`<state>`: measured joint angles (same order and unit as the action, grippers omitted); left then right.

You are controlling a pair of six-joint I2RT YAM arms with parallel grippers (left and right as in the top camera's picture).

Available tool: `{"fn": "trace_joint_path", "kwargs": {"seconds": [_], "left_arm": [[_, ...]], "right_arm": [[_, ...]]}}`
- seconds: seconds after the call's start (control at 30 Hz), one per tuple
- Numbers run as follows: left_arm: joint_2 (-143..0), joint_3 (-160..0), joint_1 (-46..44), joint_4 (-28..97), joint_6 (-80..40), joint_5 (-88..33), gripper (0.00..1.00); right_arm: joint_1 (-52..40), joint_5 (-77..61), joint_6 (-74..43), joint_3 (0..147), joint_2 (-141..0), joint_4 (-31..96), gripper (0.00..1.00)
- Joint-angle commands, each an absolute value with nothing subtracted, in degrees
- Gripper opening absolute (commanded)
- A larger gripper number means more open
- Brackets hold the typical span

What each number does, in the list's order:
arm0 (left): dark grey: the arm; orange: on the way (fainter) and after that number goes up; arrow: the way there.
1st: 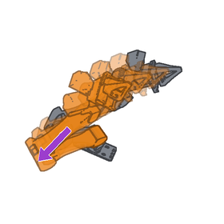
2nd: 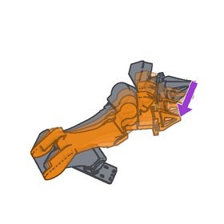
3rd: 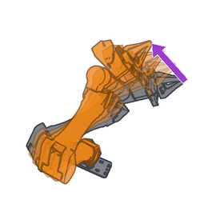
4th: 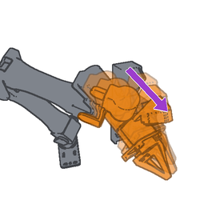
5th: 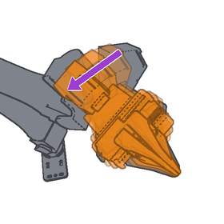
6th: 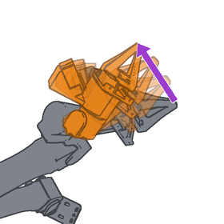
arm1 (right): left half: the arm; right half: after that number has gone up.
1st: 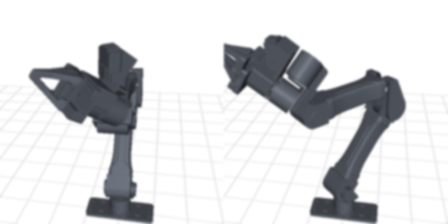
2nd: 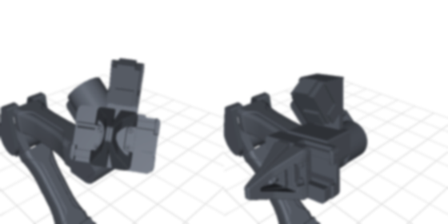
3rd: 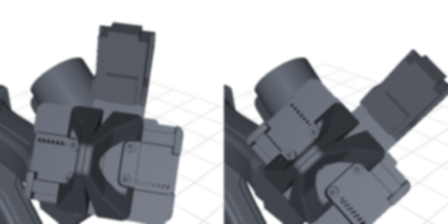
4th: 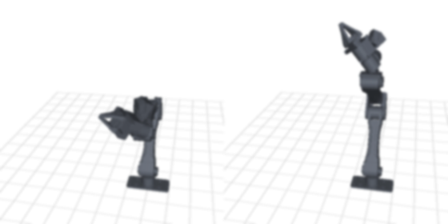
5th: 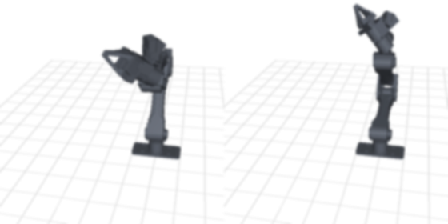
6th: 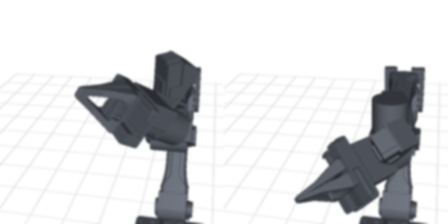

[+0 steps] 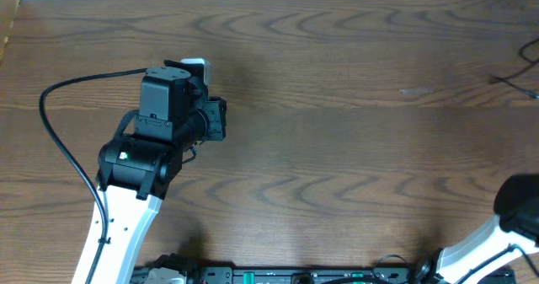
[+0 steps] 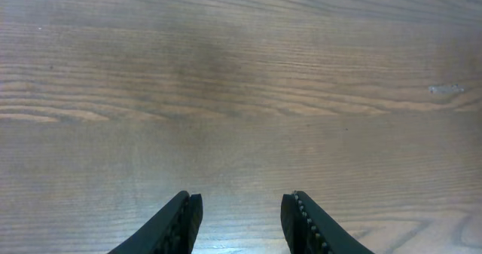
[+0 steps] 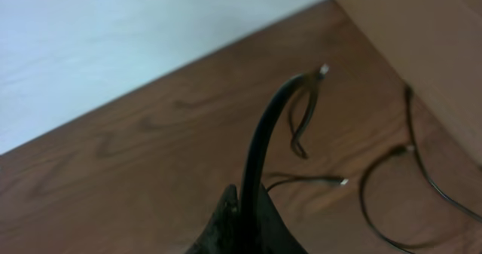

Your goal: Untangle cables

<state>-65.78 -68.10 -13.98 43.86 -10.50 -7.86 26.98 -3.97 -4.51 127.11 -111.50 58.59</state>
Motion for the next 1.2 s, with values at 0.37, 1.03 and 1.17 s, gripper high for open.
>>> {"fn": "trace_joint_path", "kwargs": {"seconds": [0.37,1.03,1.17], "left_arm": [[-65.23,-68.47,-16.82,44.05,-10.76,-8.58,0.4],[-65.25,-68.47,-25.82,40.93,-10.74,-8.36,0.4],[-65.25,-68.47,-25.82,41.04,-10.74,-8.36,0.4]], "right_arm": [[42.33,-1.39,-13.47,150.98,-130.45,70.74,0.01],[46.89,-3.14,-12.99,150.91,-145.01,72.9,0.01],[46.85,-2.94,-12.34,150.91,-148.0,73.67,0.01]]}}
